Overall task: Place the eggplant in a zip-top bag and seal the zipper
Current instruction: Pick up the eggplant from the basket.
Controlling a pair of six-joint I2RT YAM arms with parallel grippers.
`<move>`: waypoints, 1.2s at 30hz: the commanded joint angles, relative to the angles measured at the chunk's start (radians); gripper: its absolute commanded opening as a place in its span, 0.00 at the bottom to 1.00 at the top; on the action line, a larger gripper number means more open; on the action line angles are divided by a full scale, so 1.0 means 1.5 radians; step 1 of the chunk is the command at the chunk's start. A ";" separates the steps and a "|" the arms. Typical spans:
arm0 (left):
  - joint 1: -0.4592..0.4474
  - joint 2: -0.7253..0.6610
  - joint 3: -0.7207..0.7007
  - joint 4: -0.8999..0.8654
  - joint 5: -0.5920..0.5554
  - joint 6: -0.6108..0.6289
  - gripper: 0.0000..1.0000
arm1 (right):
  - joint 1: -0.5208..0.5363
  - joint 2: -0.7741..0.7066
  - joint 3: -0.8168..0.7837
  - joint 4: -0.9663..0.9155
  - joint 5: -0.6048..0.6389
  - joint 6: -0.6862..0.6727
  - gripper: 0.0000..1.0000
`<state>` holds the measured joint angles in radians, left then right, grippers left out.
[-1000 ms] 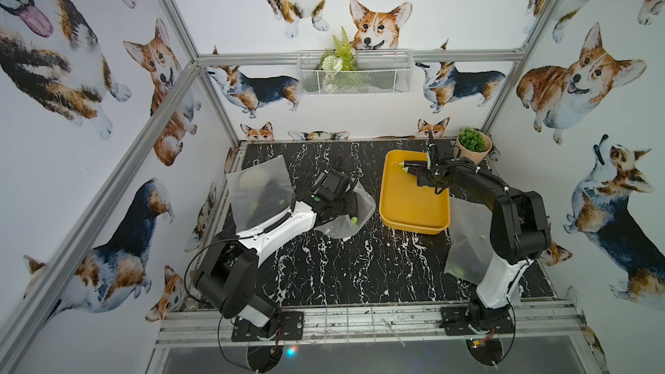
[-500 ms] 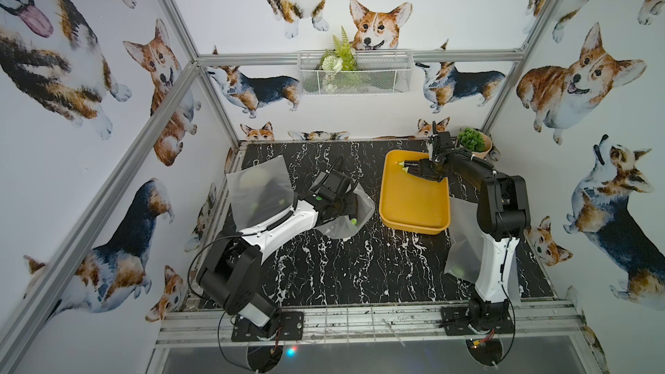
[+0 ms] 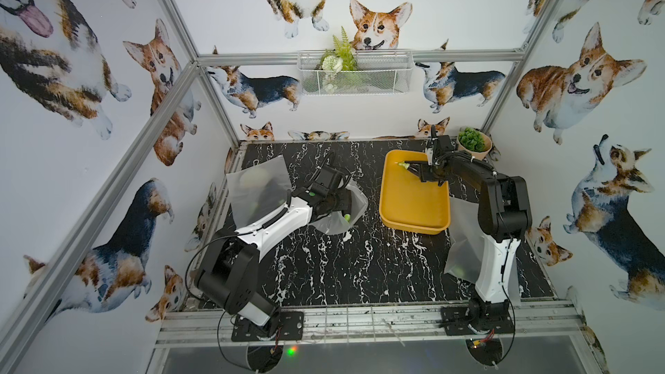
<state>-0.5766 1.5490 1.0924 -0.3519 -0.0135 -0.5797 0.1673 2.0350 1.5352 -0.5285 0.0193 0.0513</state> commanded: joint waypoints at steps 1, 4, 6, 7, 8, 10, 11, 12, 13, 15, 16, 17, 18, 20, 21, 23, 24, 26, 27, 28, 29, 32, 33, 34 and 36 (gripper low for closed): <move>0.006 -0.004 0.008 -0.004 -0.004 0.009 0.00 | 0.010 -0.050 -0.031 -0.025 -0.035 0.005 0.68; 0.006 -0.001 0.007 -0.003 -0.003 0.008 0.00 | 0.021 -0.084 -0.048 -0.027 -0.053 0.018 0.68; 0.007 0.001 0.007 -0.001 0.000 0.005 0.00 | 0.026 -0.099 -0.065 -0.001 -0.040 0.016 0.69; 0.006 0.002 0.007 0.000 0.001 0.005 0.00 | 0.023 -0.097 -0.065 0.005 -0.033 0.013 0.69; 0.006 0.002 0.007 0.001 0.002 0.004 0.00 | 0.021 -0.090 -0.058 0.005 -0.024 0.009 0.69; 0.006 0.003 0.006 0.000 0.006 0.003 0.00 | 0.011 -0.064 -0.029 -0.006 -0.020 0.001 0.70; 0.006 0.002 0.005 -0.001 0.004 0.003 0.00 | 0.007 -0.048 -0.013 -0.013 -0.023 -0.004 0.71; 0.006 0.002 0.005 -0.001 0.004 0.002 0.00 | 0.002 -0.033 0.002 -0.018 -0.027 -0.010 0.72; 0.006 0.002 0.004 -0.001 0.004 0.003 0.00 | 0.000 -0.022 0.011 -0.021 -0.031 -0.016 0.72; 0.006 0.002 0.003 -0.003 0.003 0.003 0.00 | -0.007 0.006 0.034 -0.022 -0.037 -0.029 0.73; 0.006 0.002 0.003 -0.002 0.002 0.003 0.00 | -0.011 0.010 0.037 -0.019 -0.044 -0.033 0.74; 0.006 0.003 0.003 -0.002 0.002 0.002 0.00 | -0.012 0.014 0.038 -0.012 -0.052 -0.037 0.75; 0.006 0.003 0.002 -0.003 0.002 0.002 0.00 | -0.014 0.017 0.039 -0.008 -0.060 -0.044 0.76; 0.006 0.005 0.003 -0.002 0.003 0.001 0.00 | -0.015 0.028 0.052 -0.018 -0.084 -0.062 0.77; 0.006 0.006 0.003 -0.003 0.003 0.001 0.00 | -0.015 0.034 0.058 -0.024 -0.103 -0.072 0.88; 0.006 0.010 0.004 -0.003 0.003 0.001 0.00 | -0.015 0.043 0.065 -0.037 -0.159 -0.089 0.89; 0.006 0.011 0.004 -0.002 0.003 0.001 0.00 | -0.015 0.046 0.068 -0.042 -0.179 -0.092 0.89; 0.006 0.014 0.005 -0.001 0.004 -0.001 0.00 | -0.015 0.053 0.070 -0.047 -0.220 -0.095 0.88; 0.006 0.015 0.005 0.000 0.005 -0.001 0.00 | -0.015 0.055 0.070 -0.049 -0.234 -0.095 0.87; 0.006 0.017 0.006 -0.001 0.006 -0.001 0.00 | -0.014 0.059 0.071 -0.052 -0.246 -0.096 0.86; 0.006 0.018 0.006 -0.001 0.005 -0.001 0.00 | -0.014 0.061 0.074 -0.058 -0.254 -0.096 0.85; 0.006 0.019 0.006 -0.001 0.002 0.000 0.00 | -0.006 0.056 0.073 -0.082 -0.267 -0.109 0.82; 0.006 0.020 0.007 -0.002 0.002 0.000 0.00 | 0.002 0.049 0.068 -0.088 -0.262 -0.113 0.81; 0.006 0.021 0.007 -0.001 0.002 0.000 0.00 | 0.009 0.039 0.060 -0.090 -0.255 -0.118 0.81; 0.006 0.024 0.008 -0.001 0.002 -0.001 0.00 | 0.022 0.016 0.036 -0.075 -0.239 -0.119 0.81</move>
<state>-0.5697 1.5791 1.0954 -0.3542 -0.0063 -0.5766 0.1814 2.0949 1.6115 -0.6224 -0.3260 -0.0830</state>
